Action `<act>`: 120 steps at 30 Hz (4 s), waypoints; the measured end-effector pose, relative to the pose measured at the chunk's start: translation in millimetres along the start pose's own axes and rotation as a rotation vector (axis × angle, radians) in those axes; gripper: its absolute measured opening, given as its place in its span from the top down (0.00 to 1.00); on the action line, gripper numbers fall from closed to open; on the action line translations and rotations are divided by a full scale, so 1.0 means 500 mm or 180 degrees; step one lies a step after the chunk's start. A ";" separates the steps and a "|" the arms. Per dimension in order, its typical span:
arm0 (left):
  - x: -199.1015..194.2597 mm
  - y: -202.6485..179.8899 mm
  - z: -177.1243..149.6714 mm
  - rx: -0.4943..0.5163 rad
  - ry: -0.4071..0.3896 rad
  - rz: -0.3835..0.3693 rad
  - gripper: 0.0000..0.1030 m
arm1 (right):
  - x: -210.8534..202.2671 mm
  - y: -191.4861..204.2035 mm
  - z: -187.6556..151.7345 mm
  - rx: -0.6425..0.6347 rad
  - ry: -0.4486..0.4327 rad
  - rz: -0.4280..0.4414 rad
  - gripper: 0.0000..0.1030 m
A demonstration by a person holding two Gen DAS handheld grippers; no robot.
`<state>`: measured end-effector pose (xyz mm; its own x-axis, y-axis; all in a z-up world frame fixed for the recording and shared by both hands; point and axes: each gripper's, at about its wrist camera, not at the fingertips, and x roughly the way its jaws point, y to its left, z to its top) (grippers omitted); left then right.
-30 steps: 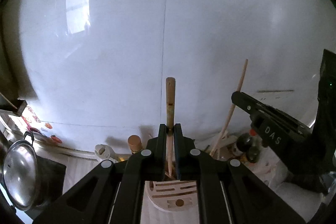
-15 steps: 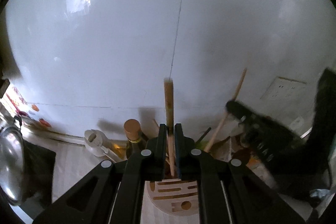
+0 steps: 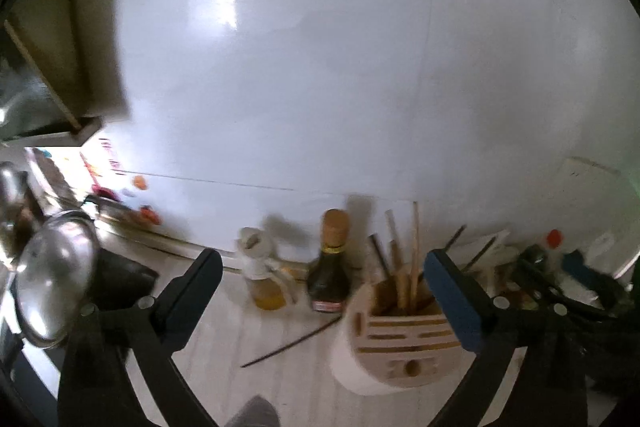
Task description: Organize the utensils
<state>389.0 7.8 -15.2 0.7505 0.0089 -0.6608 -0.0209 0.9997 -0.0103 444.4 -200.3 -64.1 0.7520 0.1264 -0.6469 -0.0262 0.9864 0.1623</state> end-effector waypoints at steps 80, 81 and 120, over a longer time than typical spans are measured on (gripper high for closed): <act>-0.600 0.028 -0.344 0.0105 -0.0422 0.0063 0.00 | -0.738 0.099 -0.389 -0.0289 -0.0795 -0.0701 0.00; -0.600 0.029 -0.343 0.0094 -0.0412 0.0047 0.00 | -0.738 0.099 -0.390 -0.0289 -0.0790 -0.0703 0.00; -0.589 0.035 -0.324 0.0067 -0.0240 -0.0005 0.00 | -0.732 0.103 -0.385 -0.0298 -0.0701 -0.0742 0.00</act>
<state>60.6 19.4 57.6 0.7981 0.0080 -0.6025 -0.0063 1.0000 0.0049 41.1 -175.6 37.3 0.8689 -0.1195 -0.4803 0.1106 0.9928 -0.0468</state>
